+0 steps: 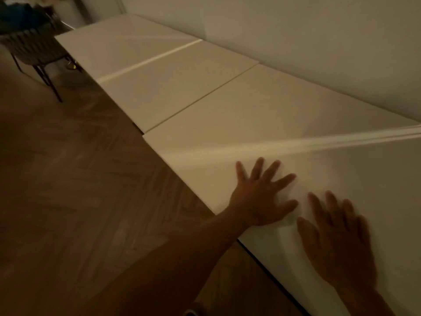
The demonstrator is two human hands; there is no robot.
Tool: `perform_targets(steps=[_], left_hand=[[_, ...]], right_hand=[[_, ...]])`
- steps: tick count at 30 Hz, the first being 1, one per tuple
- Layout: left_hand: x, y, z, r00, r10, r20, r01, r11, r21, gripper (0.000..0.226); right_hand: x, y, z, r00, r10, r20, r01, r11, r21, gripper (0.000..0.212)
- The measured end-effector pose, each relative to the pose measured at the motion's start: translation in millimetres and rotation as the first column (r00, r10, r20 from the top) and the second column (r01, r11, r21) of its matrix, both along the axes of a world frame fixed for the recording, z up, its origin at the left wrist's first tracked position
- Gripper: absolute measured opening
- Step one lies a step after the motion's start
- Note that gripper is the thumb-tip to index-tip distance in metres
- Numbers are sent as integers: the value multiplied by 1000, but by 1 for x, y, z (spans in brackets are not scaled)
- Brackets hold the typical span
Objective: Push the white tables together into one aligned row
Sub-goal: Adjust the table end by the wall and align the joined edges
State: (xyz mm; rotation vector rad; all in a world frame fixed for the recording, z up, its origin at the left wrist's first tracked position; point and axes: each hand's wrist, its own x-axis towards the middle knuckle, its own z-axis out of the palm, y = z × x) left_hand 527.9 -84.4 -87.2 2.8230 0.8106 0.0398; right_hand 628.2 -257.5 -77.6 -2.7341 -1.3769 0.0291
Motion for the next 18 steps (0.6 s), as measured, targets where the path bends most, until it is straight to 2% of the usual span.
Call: perform_targets(steps=[3, 7, 11, 16, 18], left_hand=[[-5, 22, 3, 995, -97, -1, 97, 995, 9, 70], [-44, 72, 7, 971, -237, 5, 234, 962, 140, 65], [-115, 143, -9, 936, -301, 180, 288, 953, 94, 53], [-189, 238, -14, 942, -313, 118, 308, 949, 65, 63], [-215, 259, -17, 937, -332, 111, 325, 943, 76, 67]], right_hand=[[-25, 22, 6, 996, -89, -18, 88, 995, -43, 74], [-70, 81, 3, 995, -20, -94, 14, 998, -61, 71], [-119, 148, -8, 998, 29, -62, -31, 999, -38, 81], [-183, 245, -9, 986, 157, -52, -157, 988, 1, 86], [-202, 281, -11, 987, 156, -35, -157, 987, -15, 89]])
